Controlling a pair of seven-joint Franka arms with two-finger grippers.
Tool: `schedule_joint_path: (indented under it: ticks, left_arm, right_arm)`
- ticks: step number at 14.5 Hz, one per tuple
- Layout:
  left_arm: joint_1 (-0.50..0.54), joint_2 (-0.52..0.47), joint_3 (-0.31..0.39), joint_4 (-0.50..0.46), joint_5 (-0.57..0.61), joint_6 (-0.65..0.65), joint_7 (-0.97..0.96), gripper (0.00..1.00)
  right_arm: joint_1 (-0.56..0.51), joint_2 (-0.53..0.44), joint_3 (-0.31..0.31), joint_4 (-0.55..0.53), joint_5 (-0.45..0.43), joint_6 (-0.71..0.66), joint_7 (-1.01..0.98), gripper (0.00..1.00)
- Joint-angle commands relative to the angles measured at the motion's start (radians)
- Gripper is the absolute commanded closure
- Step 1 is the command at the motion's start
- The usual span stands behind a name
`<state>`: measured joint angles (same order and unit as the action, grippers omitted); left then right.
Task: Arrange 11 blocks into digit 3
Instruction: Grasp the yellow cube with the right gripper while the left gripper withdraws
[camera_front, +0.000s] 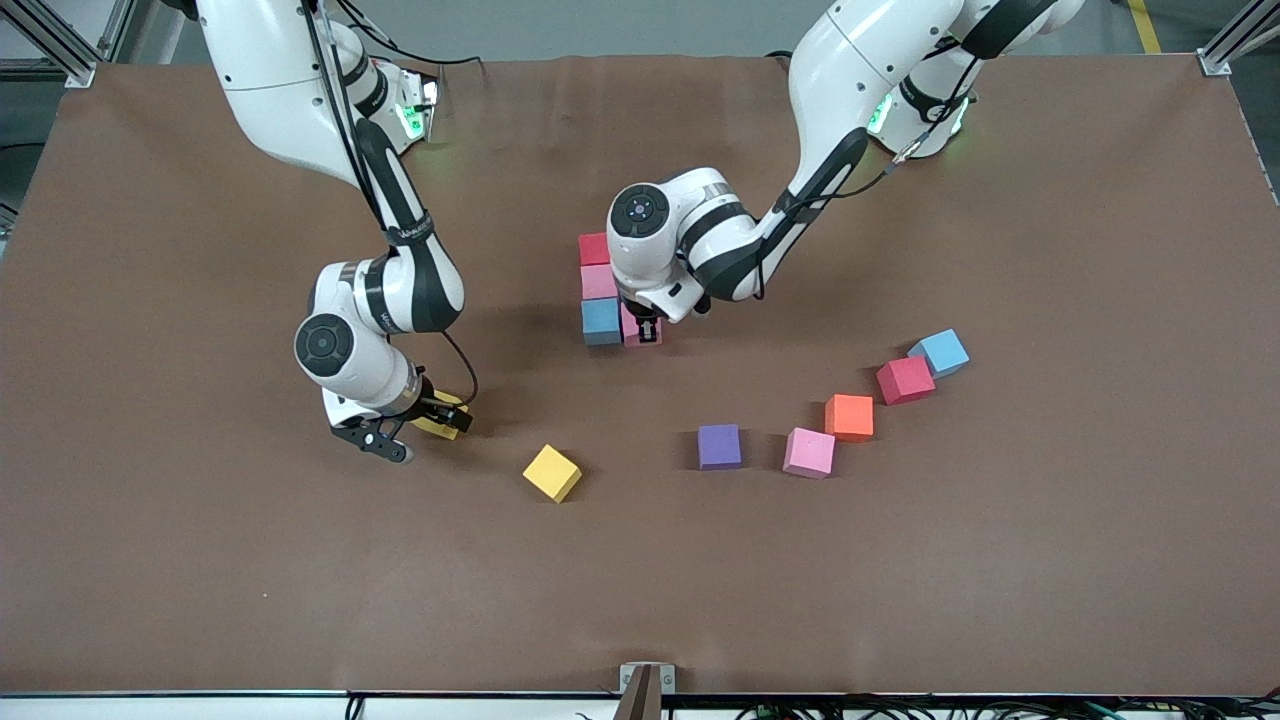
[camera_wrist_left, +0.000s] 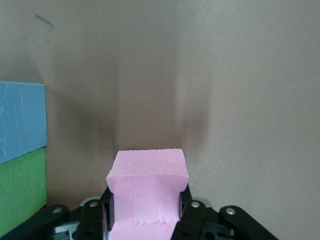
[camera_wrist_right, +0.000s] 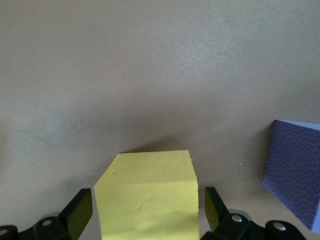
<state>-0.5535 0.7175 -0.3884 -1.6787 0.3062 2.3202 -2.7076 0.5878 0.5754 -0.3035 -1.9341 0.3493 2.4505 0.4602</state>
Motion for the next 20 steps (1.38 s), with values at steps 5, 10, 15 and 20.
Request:
schedule_joint_path:
  ticks: [5, 10, 15, 20]
  left_arm:
    - [-0.017, 0.037, 0.006, 0.039, 0.022, 0.005, -0.034, 0.38]
    - [-0.016, 0.025, 0.006, 0.043, 0.024, -0.004, -0.028, 0.0]
    - [-0.006, -0.003, 0.003, 0.04, 0.024, -0.045, -0.026, 0.0]
    - [0.013, -0.067, -0.003, 0.021, 0.011, -0.119, 0.011, 0.0]
  right_arm:
    - [0.003, -0.017, -0.002, -0.014, 0.025, -0.013, -0.031, 0.62]
    - [0.065, -0.022, -0.002, 0.023, 0.014, -0.027, -0.072, 0.98]
    - [0.168, -0.019, -0.002, 0.112, 0.013, -0.079, -0.152, 0.99]
    - [0.26, -0.012, -0.003, 0.141, 0.013, -0.08, -0.143, 0.99]
